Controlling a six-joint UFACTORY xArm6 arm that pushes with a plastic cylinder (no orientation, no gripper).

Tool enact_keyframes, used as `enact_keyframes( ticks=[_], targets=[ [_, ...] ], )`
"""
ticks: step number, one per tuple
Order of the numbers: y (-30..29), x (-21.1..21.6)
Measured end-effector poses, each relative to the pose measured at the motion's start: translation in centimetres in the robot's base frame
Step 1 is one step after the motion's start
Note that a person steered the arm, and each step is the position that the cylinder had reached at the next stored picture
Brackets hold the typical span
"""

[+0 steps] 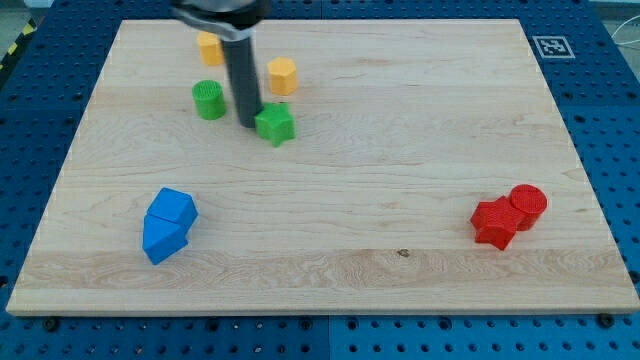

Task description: Move the green star towards the center right

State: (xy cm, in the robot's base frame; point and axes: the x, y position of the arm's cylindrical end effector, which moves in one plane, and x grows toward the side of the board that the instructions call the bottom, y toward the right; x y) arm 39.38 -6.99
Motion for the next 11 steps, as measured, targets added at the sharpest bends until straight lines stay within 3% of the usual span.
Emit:
enact_keyframes(
  ticks=[2, 3, 6, 8, 11],
  targets=[
    [4.7, 4.0],
    [6.3, 4.8],
    [18.8, 4.5],
    [23.8, 6.9],
    [26.9, 3.3]
  ],
)
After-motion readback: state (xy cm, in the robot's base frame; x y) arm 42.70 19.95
